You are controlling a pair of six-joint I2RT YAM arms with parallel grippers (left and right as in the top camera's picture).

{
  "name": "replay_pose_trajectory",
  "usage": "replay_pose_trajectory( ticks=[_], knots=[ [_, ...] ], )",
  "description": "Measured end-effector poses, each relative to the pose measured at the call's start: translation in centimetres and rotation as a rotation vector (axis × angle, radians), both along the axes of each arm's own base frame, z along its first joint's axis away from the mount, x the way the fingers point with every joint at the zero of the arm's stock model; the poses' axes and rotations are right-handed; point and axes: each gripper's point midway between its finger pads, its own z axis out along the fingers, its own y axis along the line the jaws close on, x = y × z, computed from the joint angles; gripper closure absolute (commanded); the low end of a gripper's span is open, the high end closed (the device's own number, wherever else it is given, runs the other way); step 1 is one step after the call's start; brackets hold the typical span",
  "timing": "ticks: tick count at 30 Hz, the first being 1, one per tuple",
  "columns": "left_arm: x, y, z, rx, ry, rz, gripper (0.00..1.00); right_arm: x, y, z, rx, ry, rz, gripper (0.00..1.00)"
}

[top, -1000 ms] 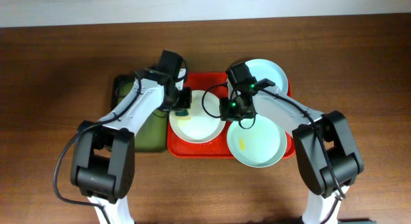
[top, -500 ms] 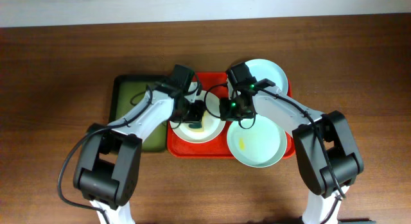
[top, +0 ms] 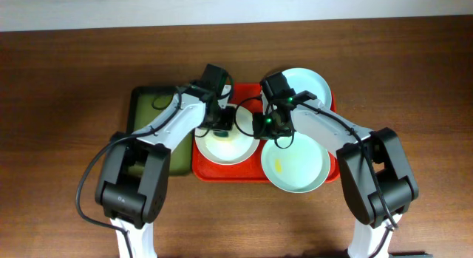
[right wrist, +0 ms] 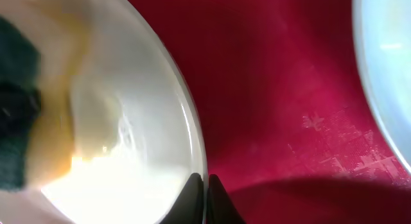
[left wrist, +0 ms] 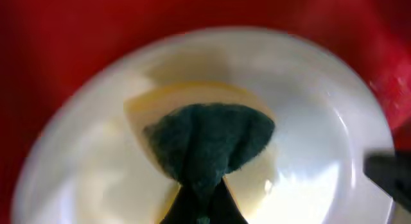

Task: Clean dirty plates on tray and stack at the side
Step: 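Scrub the white plate with the sponge in the left gripper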

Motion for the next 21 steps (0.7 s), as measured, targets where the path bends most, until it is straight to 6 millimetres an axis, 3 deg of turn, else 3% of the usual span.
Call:
replay_pose_trajectory(
  ticks=[2, 6, 11, 13, 16, 21],
  knots=[
    [1.2, 1.2, 0.8, 0.071, -0.062, 0.019, 1.0, 0.0, 0.0, 0.0, 0.0, 0.0, -0.001, 0.96],
    [0.1, 3.4, 0.2, 0.184, -0.019, 0.067, 1.0, 0.0, 0.0, 0.0, 0.0, 0.0, 0.0, 0.96],
    [1.7, 2.4, -1.1, 0.146, -0.058, 0.083, 1.0, 0.0, 0.0, 0.0, -0.001, 0.002, -0.004, 0.96],
    [2.2, 0.6, -1.0, 0.022, -0.047, 0.064, 1.0, 0.0, -0.1, -0.1, -0.003, 0.004, -0.01, 0.96],
    [-0.3, -3.5, -0.8, -0.212, 0.08, -0.059, 1.0, 0.0, -0.1, -0.1, -0.002, 0.004, -0.013, 0.96],
    [-6.2, -3.9, -0.3, -0.252, 0.312, -0.208, 1.0, 0.0, -0.1, -0.1, -0.001, 0.004, -0.012, 0.96]
  ],
)
